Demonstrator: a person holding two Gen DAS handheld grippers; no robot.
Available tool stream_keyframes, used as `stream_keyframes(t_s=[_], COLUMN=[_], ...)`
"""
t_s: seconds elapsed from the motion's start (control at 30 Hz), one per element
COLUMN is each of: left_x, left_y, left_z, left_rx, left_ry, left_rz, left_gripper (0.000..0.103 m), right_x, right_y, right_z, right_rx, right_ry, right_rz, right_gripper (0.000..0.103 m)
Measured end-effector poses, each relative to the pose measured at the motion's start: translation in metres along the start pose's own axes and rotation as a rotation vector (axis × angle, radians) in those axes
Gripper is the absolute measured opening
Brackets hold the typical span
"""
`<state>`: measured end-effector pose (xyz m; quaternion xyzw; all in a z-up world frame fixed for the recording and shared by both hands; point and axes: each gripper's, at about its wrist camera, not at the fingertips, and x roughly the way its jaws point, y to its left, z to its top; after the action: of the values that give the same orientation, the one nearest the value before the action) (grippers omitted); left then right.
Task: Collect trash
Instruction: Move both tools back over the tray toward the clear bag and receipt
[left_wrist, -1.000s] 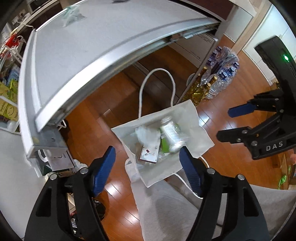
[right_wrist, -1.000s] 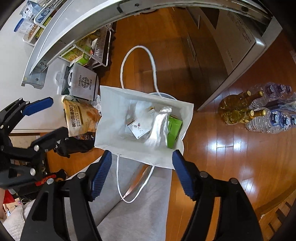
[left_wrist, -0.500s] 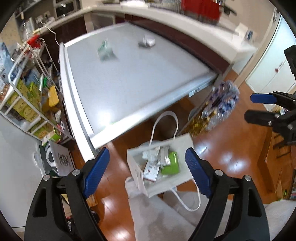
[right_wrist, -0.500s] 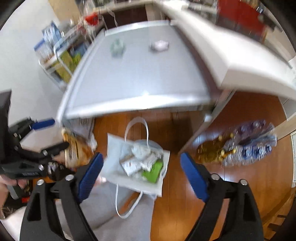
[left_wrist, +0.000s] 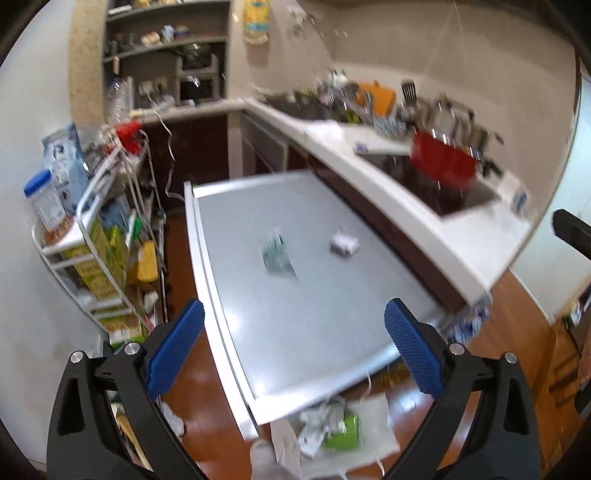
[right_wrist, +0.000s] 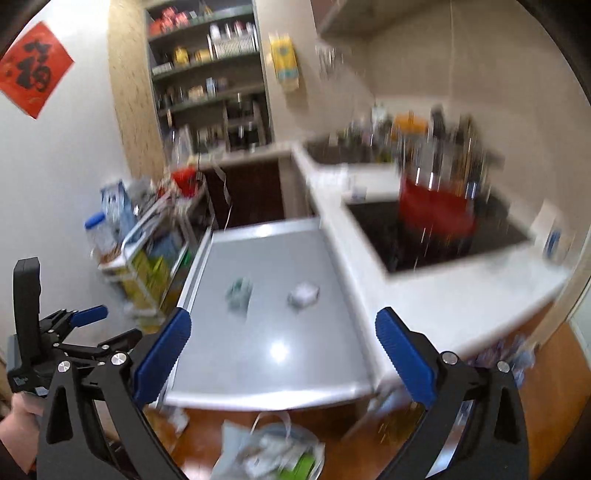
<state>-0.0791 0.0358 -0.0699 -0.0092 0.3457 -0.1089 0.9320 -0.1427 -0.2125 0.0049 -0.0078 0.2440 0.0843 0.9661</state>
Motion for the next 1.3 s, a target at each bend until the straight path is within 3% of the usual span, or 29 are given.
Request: stream_keyframes(t_s=[0.1, 0.2, 0.37, 0.6, 0.8, 0.97, 1.07, 1.3], left_x=[-0.005, -0.004, 0.009, 0.049, 0.078, 0.093, 0.100, 0.121], left_y=[0.006, 0.008, 0.013, 0.028, 0.044, 0.055, 0.063, 0.083], left_z=[0.019, 0.031, 0.039, 0.034, 0.036, 0.043, 0.048, 0.053], left_rx=[-0.001, 0.010, 0.000, -0.005, -0.020, -0.019, -0.019, -0.013], left_ry=[-0.074, -0.109, -0.089, 0.005, 0.047, 0.029, 0.027, 0.046], left_rz=[0.032, 0.045, 0.028, 0.027, 0.045, 0.088, 0.086, 0.066], left_gripper=[0.099, 0.099, 0.099, 0.099, 0.099, 0.099, 0.099, 0.099], right_x=[0.000, 0.021, 0.046, 0.098, 0.156, 0.224, 0.267, 0.334], right_y=[0.007, 0.011, 0.009, 0.007, 0.025, 0.025, 0.018, 0.015], right_z=[0.014, 0.024, 0.021, 0.007, -0.003, -0.021, -0.038, -0.061], right_rx=[-0.059, -0.063, 0.041, 0.114, 0.126, 0.250, 0.362, 0.477], right_ry=[-0.087, 0.011, 0.075, 0.209, 0.304, 0.394, 0.469, 0.537], right_rz=[-0.017, -0.027, 0.101, 0.100, -0.006, -0.083, -0.122, -0.233], right_gripper=[0.099, 0.099, 0.099, 0.099, 0.093, 0.075, 0.073, 0.071])
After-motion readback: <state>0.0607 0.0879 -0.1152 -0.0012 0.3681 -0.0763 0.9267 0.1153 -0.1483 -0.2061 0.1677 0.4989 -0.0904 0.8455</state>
